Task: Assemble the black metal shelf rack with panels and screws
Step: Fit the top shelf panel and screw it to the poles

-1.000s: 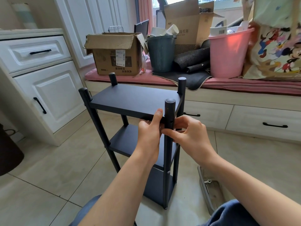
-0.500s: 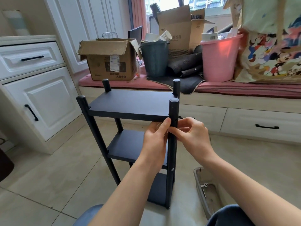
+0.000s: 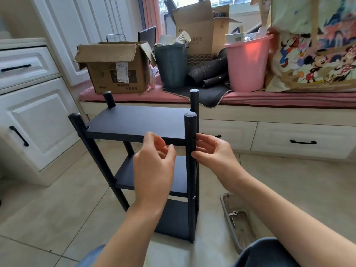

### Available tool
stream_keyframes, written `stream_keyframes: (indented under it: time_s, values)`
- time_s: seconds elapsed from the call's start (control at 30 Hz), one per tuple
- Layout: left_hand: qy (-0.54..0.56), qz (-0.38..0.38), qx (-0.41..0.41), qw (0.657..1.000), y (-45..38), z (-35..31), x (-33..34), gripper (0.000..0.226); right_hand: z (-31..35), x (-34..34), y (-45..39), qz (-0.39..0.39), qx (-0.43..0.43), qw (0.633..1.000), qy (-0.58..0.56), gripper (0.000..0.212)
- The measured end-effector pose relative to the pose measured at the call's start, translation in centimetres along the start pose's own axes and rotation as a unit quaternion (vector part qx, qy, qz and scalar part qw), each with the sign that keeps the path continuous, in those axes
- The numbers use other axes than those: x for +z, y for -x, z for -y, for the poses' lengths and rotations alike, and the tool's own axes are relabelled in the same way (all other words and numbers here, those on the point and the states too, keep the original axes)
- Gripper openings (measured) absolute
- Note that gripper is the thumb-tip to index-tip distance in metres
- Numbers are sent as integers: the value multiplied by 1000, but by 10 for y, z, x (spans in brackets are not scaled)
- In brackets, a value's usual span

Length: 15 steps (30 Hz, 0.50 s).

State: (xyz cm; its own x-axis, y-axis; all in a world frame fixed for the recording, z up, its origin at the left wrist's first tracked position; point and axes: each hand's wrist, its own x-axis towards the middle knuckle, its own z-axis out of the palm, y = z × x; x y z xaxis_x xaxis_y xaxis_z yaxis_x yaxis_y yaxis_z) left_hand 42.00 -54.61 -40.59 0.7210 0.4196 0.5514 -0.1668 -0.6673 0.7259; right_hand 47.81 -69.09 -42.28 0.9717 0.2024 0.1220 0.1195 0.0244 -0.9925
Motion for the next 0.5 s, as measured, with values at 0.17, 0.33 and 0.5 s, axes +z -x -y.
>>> stream_keyframes:
  time_s: [0.17, 0.33, 0.5]
  values:
    - [-78, -17, 147, 986, -9, 2, 1, 25, -2, 4, -3, -14, 1, 998, -61, 51]
    - [-168, 114, 203, 958, -23, 6, 12, 59, -2, 7, -2, -33, -28, 996, -73, 51]
    - [-160, 136, 214, 954, -26, 15, 20, 61, -3, 5, -3, -31, -23, 996, -82, 50]
